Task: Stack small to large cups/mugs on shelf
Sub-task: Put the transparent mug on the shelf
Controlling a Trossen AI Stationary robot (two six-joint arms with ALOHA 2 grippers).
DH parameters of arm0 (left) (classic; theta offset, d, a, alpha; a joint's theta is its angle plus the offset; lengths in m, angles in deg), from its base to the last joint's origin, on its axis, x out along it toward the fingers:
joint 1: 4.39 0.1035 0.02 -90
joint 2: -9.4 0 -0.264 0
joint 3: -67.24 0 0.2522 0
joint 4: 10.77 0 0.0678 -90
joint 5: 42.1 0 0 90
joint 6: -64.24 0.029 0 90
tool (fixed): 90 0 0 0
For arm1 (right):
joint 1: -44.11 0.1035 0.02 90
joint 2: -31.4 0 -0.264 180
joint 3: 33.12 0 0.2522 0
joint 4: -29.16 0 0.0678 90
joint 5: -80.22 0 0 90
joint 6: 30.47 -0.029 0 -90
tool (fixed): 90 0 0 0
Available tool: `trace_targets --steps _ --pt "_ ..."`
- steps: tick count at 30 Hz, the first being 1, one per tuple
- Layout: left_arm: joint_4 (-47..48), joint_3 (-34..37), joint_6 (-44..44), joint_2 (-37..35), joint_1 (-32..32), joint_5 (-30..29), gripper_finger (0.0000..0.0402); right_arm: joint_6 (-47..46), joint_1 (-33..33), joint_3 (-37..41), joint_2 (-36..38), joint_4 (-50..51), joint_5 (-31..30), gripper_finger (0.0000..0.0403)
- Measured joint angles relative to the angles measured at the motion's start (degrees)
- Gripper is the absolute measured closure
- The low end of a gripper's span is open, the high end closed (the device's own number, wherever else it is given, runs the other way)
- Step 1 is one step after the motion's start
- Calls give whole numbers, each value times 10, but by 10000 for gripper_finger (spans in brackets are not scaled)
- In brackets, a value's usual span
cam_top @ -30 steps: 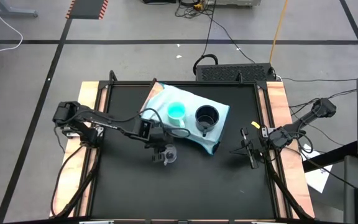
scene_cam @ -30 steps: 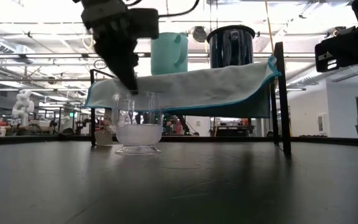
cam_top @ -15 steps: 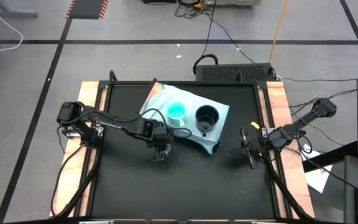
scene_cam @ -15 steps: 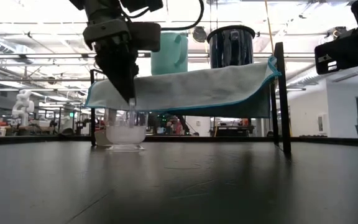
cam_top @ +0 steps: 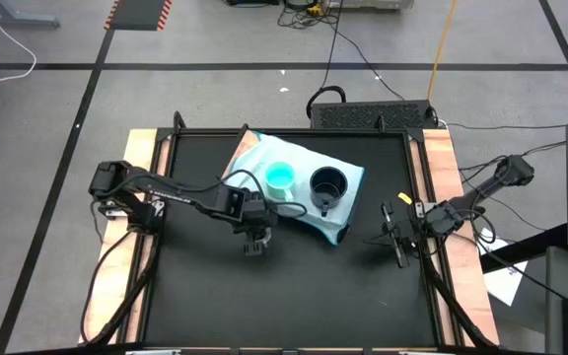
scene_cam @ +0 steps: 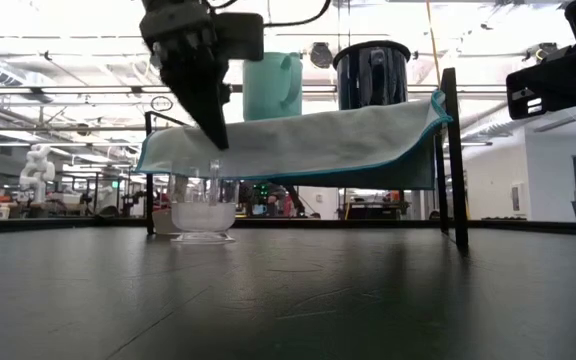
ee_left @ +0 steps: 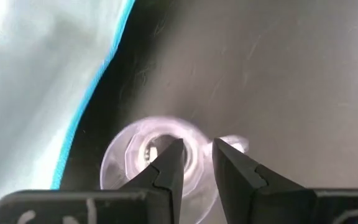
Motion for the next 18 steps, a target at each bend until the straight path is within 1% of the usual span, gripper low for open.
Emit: trace_targets --steps 7,14,18 --pt "71 -47 12 0 1 -38 316 0 0 0 0 0 0 403" --pt "117 -50 -6 0 12 -45 316 -11 0 0 0 0 0 403" --pt "117 -46 -10 0 14 -50 316 -11 0 0 0 0 0 403"
